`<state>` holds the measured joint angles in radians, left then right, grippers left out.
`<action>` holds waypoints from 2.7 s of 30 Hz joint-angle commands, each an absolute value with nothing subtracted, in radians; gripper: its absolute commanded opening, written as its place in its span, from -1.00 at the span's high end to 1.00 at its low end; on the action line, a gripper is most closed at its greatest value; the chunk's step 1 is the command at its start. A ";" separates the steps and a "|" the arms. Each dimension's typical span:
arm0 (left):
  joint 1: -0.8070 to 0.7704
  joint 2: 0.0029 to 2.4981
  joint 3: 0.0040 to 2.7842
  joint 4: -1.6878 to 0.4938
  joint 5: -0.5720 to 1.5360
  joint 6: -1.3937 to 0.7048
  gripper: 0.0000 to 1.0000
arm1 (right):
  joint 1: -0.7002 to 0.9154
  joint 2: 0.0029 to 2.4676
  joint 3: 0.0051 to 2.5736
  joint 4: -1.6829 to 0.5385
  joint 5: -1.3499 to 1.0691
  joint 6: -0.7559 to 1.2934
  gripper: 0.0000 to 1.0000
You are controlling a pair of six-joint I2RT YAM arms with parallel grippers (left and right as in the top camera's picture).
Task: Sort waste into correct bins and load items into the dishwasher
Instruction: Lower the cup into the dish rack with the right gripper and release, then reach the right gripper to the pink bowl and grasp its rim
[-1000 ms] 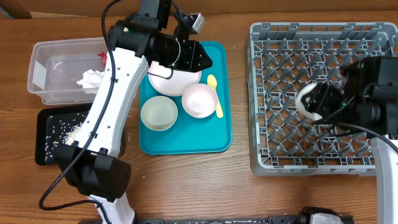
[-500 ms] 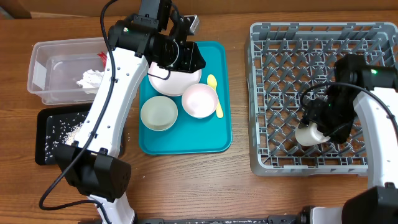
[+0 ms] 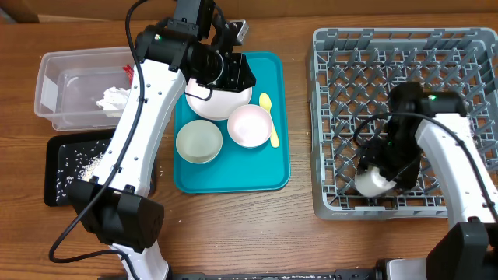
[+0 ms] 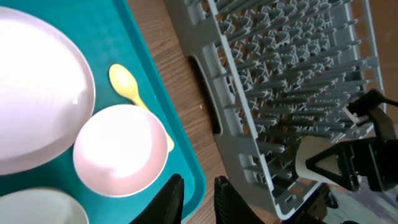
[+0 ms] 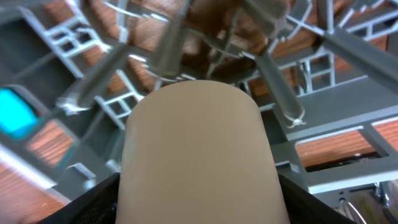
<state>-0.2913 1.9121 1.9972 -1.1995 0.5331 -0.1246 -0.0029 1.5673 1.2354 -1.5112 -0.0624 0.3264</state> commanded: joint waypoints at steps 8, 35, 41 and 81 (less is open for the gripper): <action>-0.295 1.904 2.010 -1.224 0.482 -0.127 0.60 | -0.003 1.565 1.177 -1.425 -0.009 0.363 -0.43; -0.284 1.903 2.011 -1.215 0.447 -0.128 0.57 | 0.012 1.565 1.611 -1.496 -0.086 0.262 -1.00; -0.197 1.901 2.018 -1.215 0.415 -0.170 0.49 | 0.128 1.573 1.643 -1.352 -0.235 0.269 -0.97; 0.187 1.902 2.065 -1.306 0.329 -0.161 -0.99 | 0.438 2.147 1.643 -0.902 -0.233 0.424 0.92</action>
<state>0.1913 1.9121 2.0483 -1.3064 0.3386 -0.1623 0.4385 2.1437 1.6306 -0.9089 -0.2310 0.4187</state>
